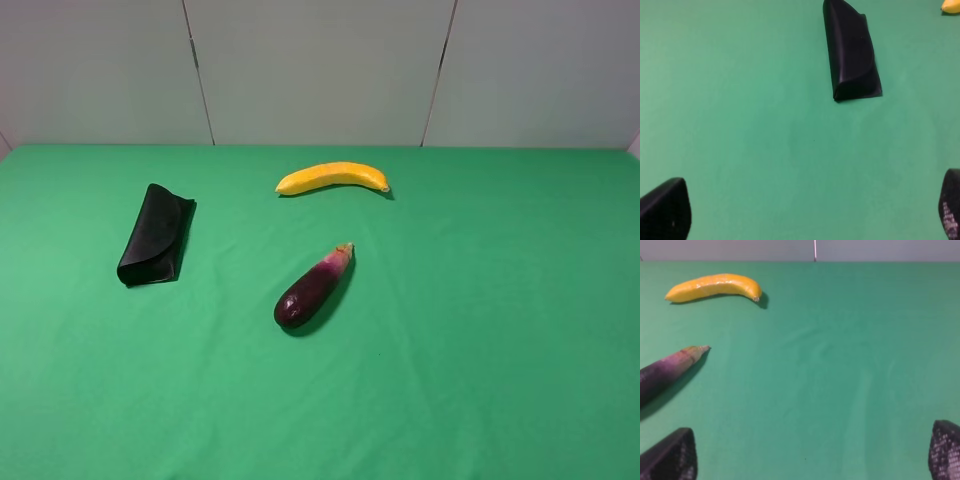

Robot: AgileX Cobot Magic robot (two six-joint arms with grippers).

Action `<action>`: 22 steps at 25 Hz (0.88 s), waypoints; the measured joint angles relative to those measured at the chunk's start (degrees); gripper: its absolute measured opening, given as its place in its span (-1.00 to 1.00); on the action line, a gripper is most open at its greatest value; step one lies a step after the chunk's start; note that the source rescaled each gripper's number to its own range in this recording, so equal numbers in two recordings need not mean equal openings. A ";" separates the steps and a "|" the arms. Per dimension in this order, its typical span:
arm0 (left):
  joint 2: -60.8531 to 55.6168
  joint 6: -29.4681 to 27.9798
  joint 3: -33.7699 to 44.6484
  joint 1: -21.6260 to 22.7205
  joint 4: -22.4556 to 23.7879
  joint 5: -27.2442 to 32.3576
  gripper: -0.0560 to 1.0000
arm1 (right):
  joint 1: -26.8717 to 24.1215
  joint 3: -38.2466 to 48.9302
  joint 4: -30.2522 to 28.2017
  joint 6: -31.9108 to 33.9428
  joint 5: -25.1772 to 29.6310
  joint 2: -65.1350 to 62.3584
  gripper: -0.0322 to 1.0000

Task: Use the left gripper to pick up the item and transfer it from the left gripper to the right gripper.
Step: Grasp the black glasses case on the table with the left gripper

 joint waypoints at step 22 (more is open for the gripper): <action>17.90 0.49 -7.33 0.00 1.01 -0.06 1.00 | 0.00 0.00 0.00 0.00 0.00 0.00 1.00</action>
